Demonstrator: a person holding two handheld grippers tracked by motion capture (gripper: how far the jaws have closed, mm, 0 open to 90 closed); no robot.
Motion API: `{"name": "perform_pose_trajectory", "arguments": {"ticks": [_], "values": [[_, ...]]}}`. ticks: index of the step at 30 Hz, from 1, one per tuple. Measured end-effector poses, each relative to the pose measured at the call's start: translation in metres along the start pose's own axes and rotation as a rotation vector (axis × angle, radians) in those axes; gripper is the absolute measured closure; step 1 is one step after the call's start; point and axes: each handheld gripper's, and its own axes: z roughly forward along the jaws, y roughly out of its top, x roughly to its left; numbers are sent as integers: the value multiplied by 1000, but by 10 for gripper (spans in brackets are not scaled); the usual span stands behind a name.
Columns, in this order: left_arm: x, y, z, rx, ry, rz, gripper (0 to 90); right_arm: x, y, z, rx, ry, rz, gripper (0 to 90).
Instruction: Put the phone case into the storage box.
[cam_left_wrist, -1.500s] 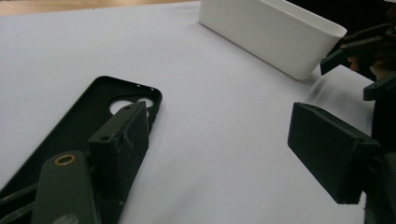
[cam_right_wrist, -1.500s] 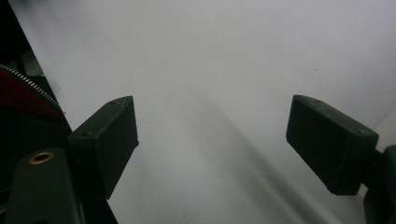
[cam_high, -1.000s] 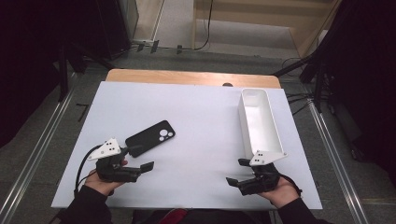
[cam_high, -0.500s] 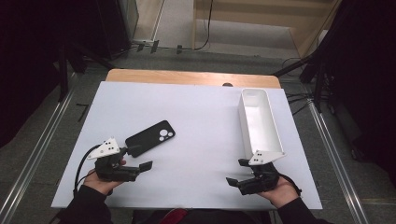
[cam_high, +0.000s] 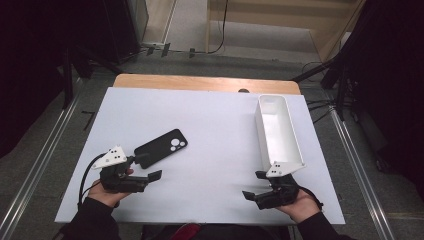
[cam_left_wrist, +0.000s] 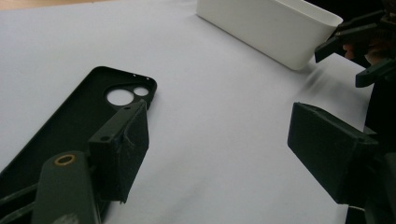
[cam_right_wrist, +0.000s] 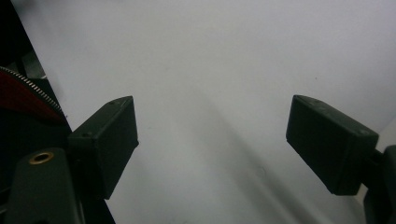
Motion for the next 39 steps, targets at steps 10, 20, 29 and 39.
{"name": "perform_pose_trajectory", "arguments": {"ticks": [10, 20, 29, 39], "values": [[21, 11, 4, -19, -6, -10, 247, 0, 0, 1, 9, 0, -3, 153], [34, 21, 13, -27, 5, 11, 218, -1, 0, -1, 2, 10, -10, 153], [50, 33, 21, -58, 13, 70, 219, 1, 0, 0, 6, 13, -4, 153], [71, 42, 36, -2, -7, 102, 219, 0, 0, -1, -5, 25, -14, 154]]}}
